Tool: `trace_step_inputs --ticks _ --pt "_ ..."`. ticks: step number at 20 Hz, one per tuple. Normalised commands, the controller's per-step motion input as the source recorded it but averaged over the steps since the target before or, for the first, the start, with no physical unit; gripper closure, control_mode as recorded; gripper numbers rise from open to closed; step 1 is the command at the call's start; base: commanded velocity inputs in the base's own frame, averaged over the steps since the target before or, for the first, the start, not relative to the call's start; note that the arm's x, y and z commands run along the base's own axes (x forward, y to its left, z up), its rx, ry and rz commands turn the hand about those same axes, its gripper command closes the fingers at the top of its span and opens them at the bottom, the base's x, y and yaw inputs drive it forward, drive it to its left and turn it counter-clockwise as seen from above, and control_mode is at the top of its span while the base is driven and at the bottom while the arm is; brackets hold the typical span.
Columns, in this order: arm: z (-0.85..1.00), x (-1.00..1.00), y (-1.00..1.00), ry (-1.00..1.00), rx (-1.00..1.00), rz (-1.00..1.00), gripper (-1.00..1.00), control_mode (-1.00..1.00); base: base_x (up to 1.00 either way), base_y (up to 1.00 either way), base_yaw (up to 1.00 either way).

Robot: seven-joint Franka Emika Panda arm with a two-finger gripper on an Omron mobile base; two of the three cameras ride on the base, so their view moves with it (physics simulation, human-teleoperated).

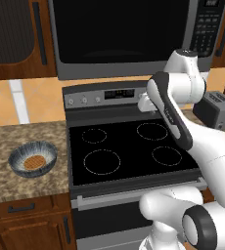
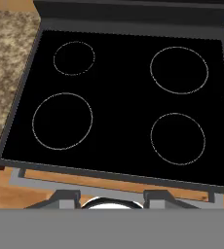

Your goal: Open the microwave, place the bowl with waffle inside the microwave, then close the microwave door and turn it on.

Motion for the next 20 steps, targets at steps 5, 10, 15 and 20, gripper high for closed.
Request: trace_step_inputs --ticks 5,10,15,20 --pt "0.00 -0.26 -0.06 -0.15 0.00 0.00 -1.00 -1.00 0.00 0.00 0.00" --pt "0.66 -0.39 -0.43 -0.55 0.07 -0.11 -1.00 -1.00 0.00 0.00 0.00" --pt "1.00 0.00 -0.68 -0.49 0.11 -0.21 -1.00 -1.00 0.00 0.00 0.00" --pt "1.00 0.44 -0.78 -0.20 0.11 -0.22 -1.00 -1.00 0.00 0.00 0.00"
